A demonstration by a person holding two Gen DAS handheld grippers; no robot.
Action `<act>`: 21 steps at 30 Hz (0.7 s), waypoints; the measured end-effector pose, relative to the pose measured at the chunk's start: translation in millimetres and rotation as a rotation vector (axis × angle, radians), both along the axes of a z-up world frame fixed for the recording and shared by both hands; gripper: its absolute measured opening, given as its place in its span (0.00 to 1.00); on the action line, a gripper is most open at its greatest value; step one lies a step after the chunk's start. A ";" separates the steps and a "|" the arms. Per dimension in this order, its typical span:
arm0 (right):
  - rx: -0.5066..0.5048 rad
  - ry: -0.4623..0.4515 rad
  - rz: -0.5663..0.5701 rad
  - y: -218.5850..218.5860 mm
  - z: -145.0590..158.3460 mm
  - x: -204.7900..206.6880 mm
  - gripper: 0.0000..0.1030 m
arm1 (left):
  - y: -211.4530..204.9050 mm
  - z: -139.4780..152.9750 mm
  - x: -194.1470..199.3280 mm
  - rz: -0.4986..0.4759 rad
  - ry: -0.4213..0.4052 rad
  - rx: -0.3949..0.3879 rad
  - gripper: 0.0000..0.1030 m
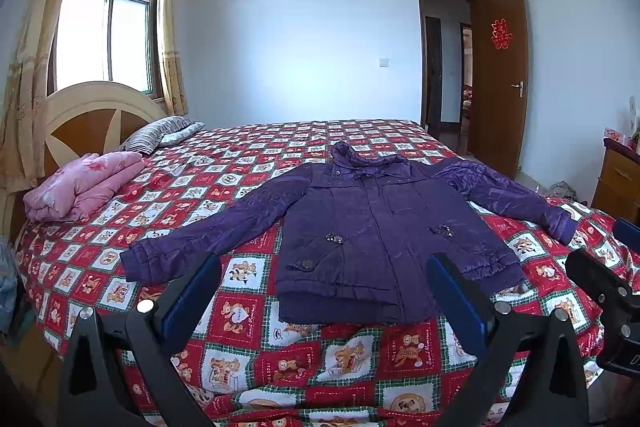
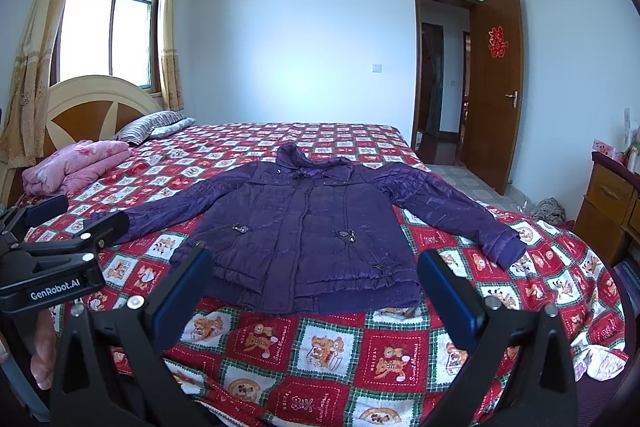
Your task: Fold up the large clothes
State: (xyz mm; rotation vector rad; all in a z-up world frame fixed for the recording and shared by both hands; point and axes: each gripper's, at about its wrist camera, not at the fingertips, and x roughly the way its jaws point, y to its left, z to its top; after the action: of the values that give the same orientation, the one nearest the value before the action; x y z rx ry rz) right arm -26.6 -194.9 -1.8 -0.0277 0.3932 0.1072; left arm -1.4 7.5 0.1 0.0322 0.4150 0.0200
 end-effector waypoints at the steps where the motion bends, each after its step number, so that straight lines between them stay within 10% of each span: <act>1: -0.001 0.000 -0.001 0.1 -0.1 0.1 1.00 | -0.4 0.0 -0.4 -0.001 -0.001 0.002 0.99; 21: -0.003 0.012 0.019 3.7 -1.6 -0.1 1.00 | -1.8 3.2 -2.1 -0.008 -0.018 0.009 0.99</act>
State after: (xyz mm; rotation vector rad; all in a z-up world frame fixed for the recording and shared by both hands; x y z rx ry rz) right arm -26.7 -191.1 -3.3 -0.0336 0.4048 0.1253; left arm -3.5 5.6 3.4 0.0421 0.3971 0.0143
